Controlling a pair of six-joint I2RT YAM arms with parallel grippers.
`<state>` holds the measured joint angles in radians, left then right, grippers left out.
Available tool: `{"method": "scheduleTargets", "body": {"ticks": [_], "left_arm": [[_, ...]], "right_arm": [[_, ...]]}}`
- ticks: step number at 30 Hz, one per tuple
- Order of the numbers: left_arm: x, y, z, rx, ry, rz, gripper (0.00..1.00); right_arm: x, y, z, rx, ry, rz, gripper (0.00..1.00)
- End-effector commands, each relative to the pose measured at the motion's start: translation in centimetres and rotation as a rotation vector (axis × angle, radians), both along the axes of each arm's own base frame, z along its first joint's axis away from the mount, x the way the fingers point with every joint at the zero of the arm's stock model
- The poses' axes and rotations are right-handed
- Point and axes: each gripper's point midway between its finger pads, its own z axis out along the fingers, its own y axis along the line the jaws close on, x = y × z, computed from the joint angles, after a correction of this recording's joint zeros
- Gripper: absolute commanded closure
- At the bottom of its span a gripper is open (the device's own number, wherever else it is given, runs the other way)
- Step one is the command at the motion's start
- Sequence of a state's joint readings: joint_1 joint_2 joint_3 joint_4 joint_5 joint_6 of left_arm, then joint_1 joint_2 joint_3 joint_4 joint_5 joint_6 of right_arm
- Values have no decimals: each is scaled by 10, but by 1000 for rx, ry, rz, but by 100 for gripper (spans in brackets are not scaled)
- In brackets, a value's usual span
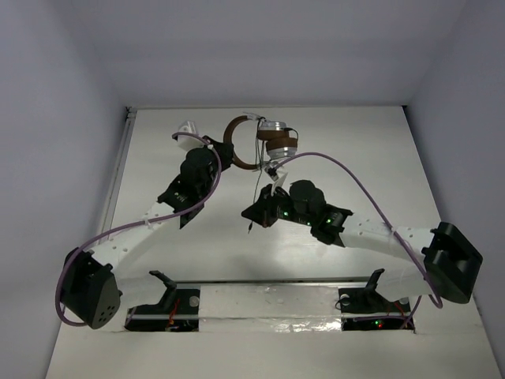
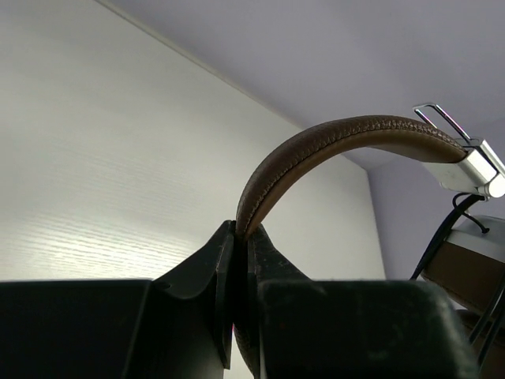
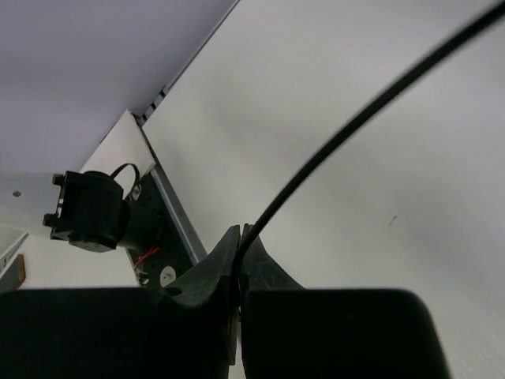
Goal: Wrap the headphones
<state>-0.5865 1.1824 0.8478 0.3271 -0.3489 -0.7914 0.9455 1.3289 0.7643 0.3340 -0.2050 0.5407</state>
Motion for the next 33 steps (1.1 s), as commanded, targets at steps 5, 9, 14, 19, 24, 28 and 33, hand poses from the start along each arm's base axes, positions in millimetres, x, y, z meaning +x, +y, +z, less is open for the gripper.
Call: {"method": "scheduleTargets", "body": {"ticks": [5,9,14,19,24,28,33], "left_arm": [[11,12,21,-10,-73,125,100],[8,4,2,17,-47,104,100],[-2,-14,-14,58,-27,51,100],[-14,-23,-28,65,-8,16,100],[-24,-30,-34,23,0,-24,100],[-27,-34,-34,15,1,-40,100],[-31,-39,-37,23,4,-52,100]], "right_arm": [[-28,11,86,187,-111,120,100],[-35,9,125,303,-144,137,100],[-17,6,155,396,-142,25,100],[10,-7,176,486,-98,-162,100],[44,-27,174,559,-42,-394,100],[64,-38,160,617,11,-531,100],[83,-50,154,697,35,-660,100]]}}
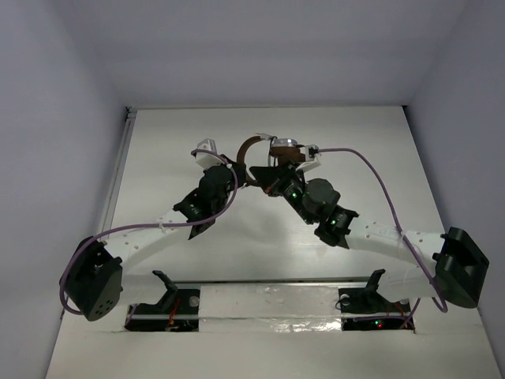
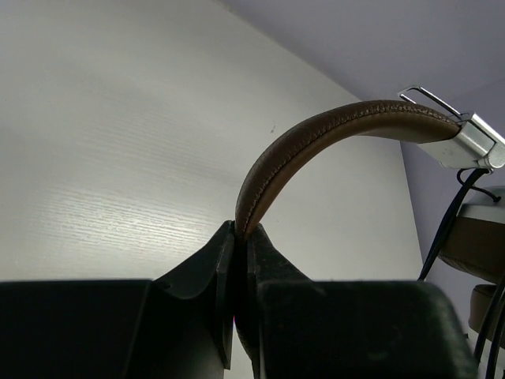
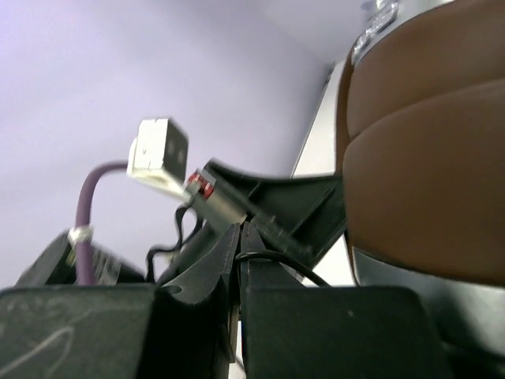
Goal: Wrap the headphones
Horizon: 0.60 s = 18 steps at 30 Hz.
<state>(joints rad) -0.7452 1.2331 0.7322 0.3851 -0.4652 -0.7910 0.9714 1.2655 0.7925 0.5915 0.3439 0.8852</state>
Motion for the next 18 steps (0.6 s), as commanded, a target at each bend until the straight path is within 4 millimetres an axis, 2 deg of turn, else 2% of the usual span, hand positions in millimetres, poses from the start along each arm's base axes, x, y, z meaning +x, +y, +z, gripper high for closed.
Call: {"method": "scheduleTargets", "body": {"ticks": [1,4,9,13,16,18], "left_arm": [[-3,-4,24,-63,-65,-8,100],[-2,-1,25,-50,-72,6,100],[-1,1,24,-24,-75,11,100],[-1,0,20,-5,-74,2,100],[-1,-3,18,4,-70,4,100],[-3,-9,17,18,-69,-5,100]], "right_arm": [[15,-20,43,206,-43,-147,100],[24,-26,34,210,-5,-208,100],[28,-30,26,235,25,-237,100],[35,-41,27,249,38,-315,100],[46,-38,26,222,48,-363,100],[53,-34,18,201,61,-388,100]]}}
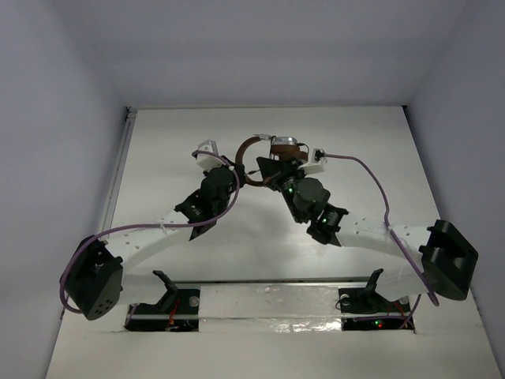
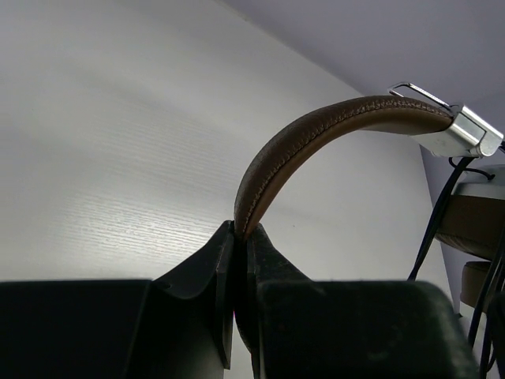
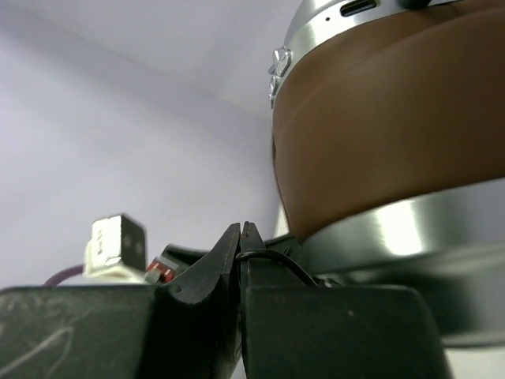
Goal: Wrap the headphones
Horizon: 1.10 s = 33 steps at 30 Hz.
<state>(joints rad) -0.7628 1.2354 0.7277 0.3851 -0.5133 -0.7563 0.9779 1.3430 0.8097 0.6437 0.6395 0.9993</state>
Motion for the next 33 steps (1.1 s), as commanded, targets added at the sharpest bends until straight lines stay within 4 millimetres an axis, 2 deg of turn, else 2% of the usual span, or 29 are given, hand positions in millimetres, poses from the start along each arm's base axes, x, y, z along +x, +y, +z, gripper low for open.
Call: {"method": "scheduleTargets", "body": {"ticks": [1,7,12,13,14,15,20,23,25,28,33], "left_arm": [[-1,-11,23,-19,-62,-15,100],[0,-12,27,19,-59,1,100],[1,-19,21,33,-42,-4,100],[0,-23,22,32,-41,-13,100],[2,-24,18,41,-33,-12,100],[2,-24,16,43,-29,-8,100],[8,-24,25,69,-33,12,100],[8,-20,29,82,-41,27,100],[9,-19,28,89,-40,34,100],[10,-17,29,97,-43,43,100],[12,-16,39,112,-62,50,100]], "right_arm": [[19,-12,22,71,-20,-149,100],[35,-8,-9,9,27,-225,100],[42,-12,-21,-28,57,-309,100],[46,-15,-16,-20,57,-348,100],[50,-13,-27,-60,79,-363,100],[52,-13,-28,-68,85,-380,100],[64,-12,-37,-144,113,-460,100],[67,-7,-57,-208,142,-464,100],[69,3,-67,-216,160,-432,100],[68,15,-73,-236,168,-372,100],[62,18,-82,-256,191,-324,99]]}}
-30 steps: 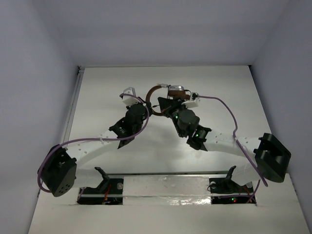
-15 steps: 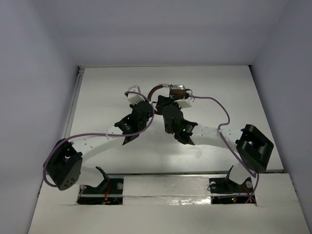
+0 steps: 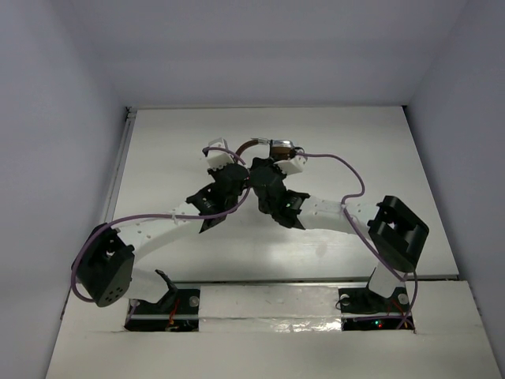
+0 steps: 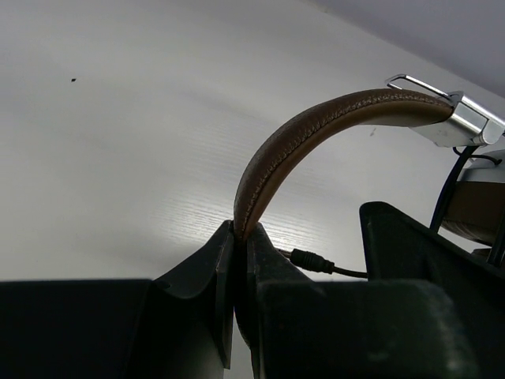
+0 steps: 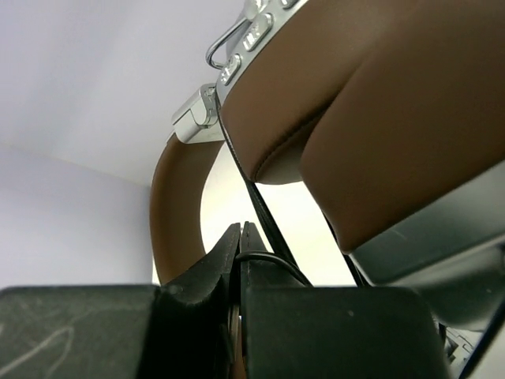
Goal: Wrap the headphones
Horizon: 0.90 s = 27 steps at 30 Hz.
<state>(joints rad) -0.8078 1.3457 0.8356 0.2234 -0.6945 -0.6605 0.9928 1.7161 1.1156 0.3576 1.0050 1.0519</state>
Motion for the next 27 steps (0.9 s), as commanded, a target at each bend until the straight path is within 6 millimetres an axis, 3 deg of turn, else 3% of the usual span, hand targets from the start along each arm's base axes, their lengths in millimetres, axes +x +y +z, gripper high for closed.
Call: {"method": "scheduleTargets", "body": {"ticks": [1,5,8,15,21,23,27], "left_arm": [[5,-28,63,-131,-119,-71,100],[12,-30,75,-142,-133,-82,100],[15,-35,79,-148,-126,-100,100],[24,-33,83,-179,-113,-117,100],[28,-38,81,-198,-83,-158,100],[27,-40,79,-198,-73,-172,100],[31,-44,67,-210,-34,-197,100]], "right_arm": [[-2,5,2,-10,15,39,98],[-10,-2,1,-56,48,60,93],[-15,-4,1,-62,64,84,79],[-24,-13,28,-35,53,101,63],[-28,-8,40,-31,62,143,59],[-29,-6,41,-30,67,156,51],[-32,-1,50,-4,50,194,46]]}}
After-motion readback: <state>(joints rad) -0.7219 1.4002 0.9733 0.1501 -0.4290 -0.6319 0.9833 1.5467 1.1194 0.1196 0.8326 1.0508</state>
